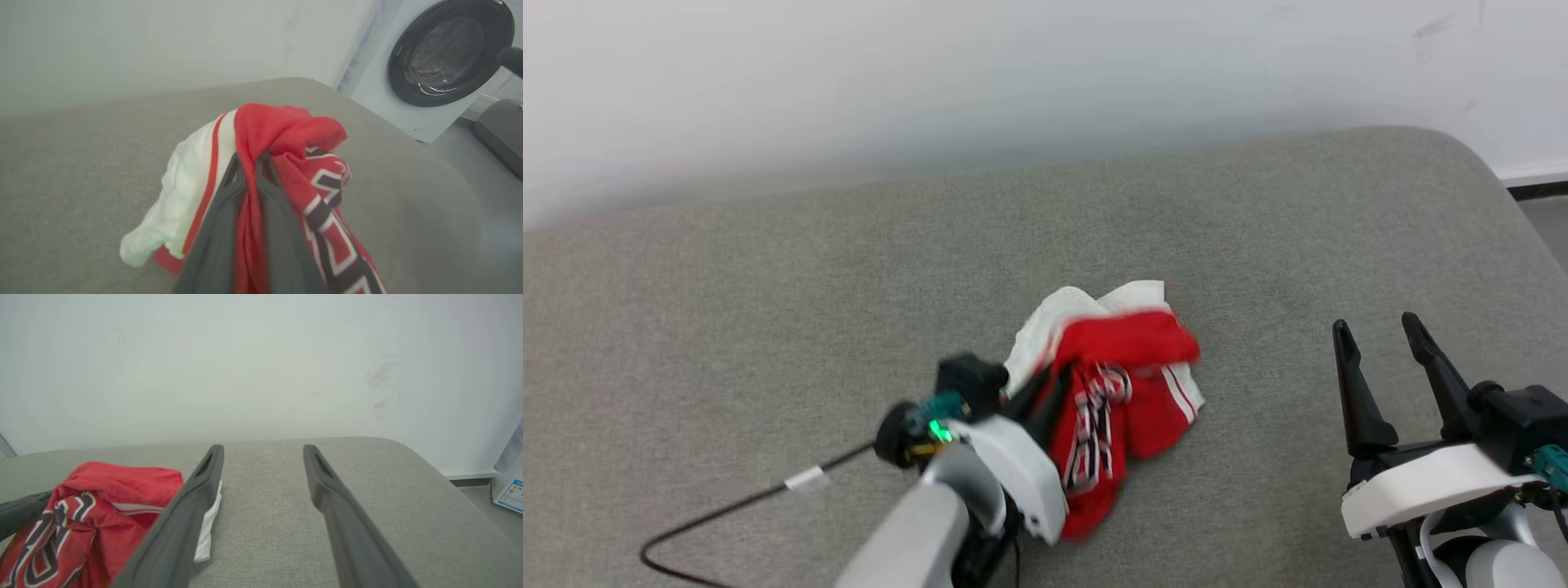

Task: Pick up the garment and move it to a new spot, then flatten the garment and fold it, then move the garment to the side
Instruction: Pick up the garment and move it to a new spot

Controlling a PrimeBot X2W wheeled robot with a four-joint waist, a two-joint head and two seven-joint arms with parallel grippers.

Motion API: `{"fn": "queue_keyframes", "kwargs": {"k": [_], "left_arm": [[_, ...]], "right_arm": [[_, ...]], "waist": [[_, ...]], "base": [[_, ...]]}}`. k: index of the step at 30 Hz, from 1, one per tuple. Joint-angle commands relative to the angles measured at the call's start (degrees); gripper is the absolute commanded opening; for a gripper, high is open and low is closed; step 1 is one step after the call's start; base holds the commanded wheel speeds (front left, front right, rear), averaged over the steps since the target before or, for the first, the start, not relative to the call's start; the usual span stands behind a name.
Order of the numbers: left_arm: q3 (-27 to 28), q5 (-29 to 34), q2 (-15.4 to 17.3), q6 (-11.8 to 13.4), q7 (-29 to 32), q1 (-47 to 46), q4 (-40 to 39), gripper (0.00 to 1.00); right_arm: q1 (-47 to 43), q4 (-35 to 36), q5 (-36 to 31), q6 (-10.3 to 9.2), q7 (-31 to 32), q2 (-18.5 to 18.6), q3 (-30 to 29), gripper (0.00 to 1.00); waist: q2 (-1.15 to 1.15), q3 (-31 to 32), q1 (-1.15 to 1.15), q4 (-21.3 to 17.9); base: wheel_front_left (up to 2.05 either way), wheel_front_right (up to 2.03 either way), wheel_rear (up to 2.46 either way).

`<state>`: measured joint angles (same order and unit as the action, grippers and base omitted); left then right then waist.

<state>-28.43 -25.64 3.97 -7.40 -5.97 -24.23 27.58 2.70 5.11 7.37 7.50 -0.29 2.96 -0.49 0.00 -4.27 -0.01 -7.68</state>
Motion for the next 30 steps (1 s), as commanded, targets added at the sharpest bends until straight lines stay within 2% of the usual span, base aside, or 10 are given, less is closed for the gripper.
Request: {"fn": "queue_keyframes", "kwargs": {"k": [1,4,5,7,8,11,16,25,26,30], "left_arm": [[-1.47,-0.28,-0.06,-0.08,0.07,1.68,0.79,0.00],[-5.18,-1.18,-0.24,-0.11,0.86,4.55,3.02,0.00],[-6.30,-1.25,-0.26,-0.11,0.93,5.30,3.71,0.05],[-7.83,-1.56,-0.29,-0.11,0.11,5.88,4.17,0.94],[-8.05,-1.69,-0.27,-0.11,-0.72,6.06,4.29,1.00],[-8.03,-0.85,-0.13,0.00,-4.32,4.66,3.26,1.00],[-6.90,1.03,0.01,1.64,-7.92,2.68,-0.66,1.00],[0.88,1.06,2.86,7.55,-9.17,3.53,-6.72,1.00],[0.88,1.06,2.86,7.55,-9.17,3.53,-6.72,1.00],[5.70,0.25,5.48,10.47,-9.30,6.32,-8.78,1.00]], "right_arm": [[-0.18,0.09,0.17,-0.02,-0.22,-0.12,0.10,1.00],[0.19,-0.06,0.47,-0.02,-0.36,-0.11,0.23,1.00],[0.27,-0.15,0.59,-0.02,-0.48,-0.10,0.21,1.00],[0.57,-0.28,0.60,-0.02,-0.59,-0.10,0.20,1.00],[0.54,-0.41,0.60,-0.02,-0.60,-0.11,0.27,1.00],[0.47,-0.61,0.57,-0.03,-0.72,-0.10,-0.23,1.00],[0.02,-0.90,0.70,-0.02,-0.58,-0.10,-0.80,1.00],[-2.41,-1.53,1.25,-0.02,-0.02,-0.10,-1.38,1.00],[-2.41,-1.53,1.25,-0.02,-0.02,-0.10,-1.38,1.00],[-3.69,-1.69,1.47,-0.02,0.20,-0.10,-1.67,1.00]], "waist": [[0.00,-0.84,0.01,0.40],[0.00,-1.63,0.01,1.15],[0.00,-1.65,0.01,1.52],[0.00,-1.84,0.01,2.29],[0.00,-1.71,0.01,2.66],[0.00,-1.36,0.01,4.03],[0.00,-0.44,0.01,6.16],[0.00,2.81,0.01,8.14],[0.00,2.81,0.01,8.14],[0.00,4.05,0.01,8.49]], "base": [[0.00,0.00,0.00],[0.00,0.00,0.00],[0.00,0.00,0.00],[0.00,0.00,0.00],[0.00,0.00,0.00],[0.00,0.00,0.00],[0.00,0.00,0.00],[0.00,0.00,0.00],[0.00,0.00,0.00],[0.00,0.00,0.00]]}}
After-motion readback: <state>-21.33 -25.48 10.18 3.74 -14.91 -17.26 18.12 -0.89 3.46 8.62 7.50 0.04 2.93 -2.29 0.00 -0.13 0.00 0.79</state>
